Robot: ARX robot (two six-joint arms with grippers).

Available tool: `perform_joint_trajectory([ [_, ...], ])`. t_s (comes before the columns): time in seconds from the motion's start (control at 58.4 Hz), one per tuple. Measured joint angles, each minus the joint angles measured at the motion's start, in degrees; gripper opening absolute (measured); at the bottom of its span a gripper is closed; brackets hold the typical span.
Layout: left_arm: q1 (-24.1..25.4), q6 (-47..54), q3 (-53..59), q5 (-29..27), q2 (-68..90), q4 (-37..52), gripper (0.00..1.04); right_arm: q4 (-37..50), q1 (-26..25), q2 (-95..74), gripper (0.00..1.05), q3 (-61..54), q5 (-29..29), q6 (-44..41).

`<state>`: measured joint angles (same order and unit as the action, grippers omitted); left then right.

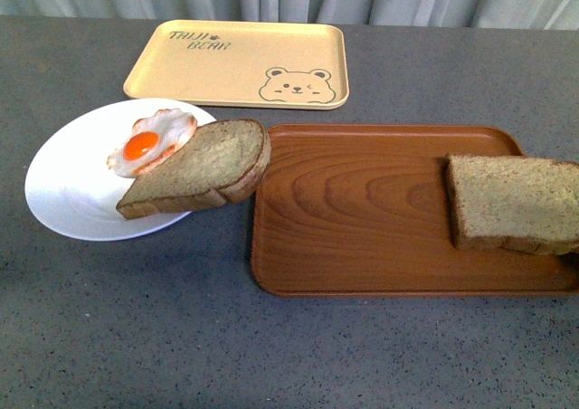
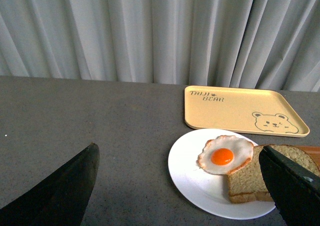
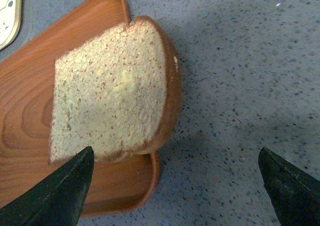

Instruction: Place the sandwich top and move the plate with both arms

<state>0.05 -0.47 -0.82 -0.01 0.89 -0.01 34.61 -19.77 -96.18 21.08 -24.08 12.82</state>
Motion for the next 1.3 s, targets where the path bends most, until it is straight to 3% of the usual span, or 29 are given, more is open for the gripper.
perform_joint_trajectory([
  [0.582, 0.0, 0.0, 0.0, 0.0, 0.0, 0.0, 0.96, 4.3, 4.4, -11.8, 0.94, 6.7, -0.3, 4.4],
  [1.148, 0.0, 0.0, 0.0, 0.0, 0.0, 0.0, 0.96, 3.7, 5.0, -10.3, 0.06, 5.8, -0.1, 5.2],
  [1.302, 0.0, 0.0, 0.0, 0.0, 0.0, 0.0, 0.96, 2.6, 4.9, -6.9, 0.03, 4.9, 0.4, 4.1],
])
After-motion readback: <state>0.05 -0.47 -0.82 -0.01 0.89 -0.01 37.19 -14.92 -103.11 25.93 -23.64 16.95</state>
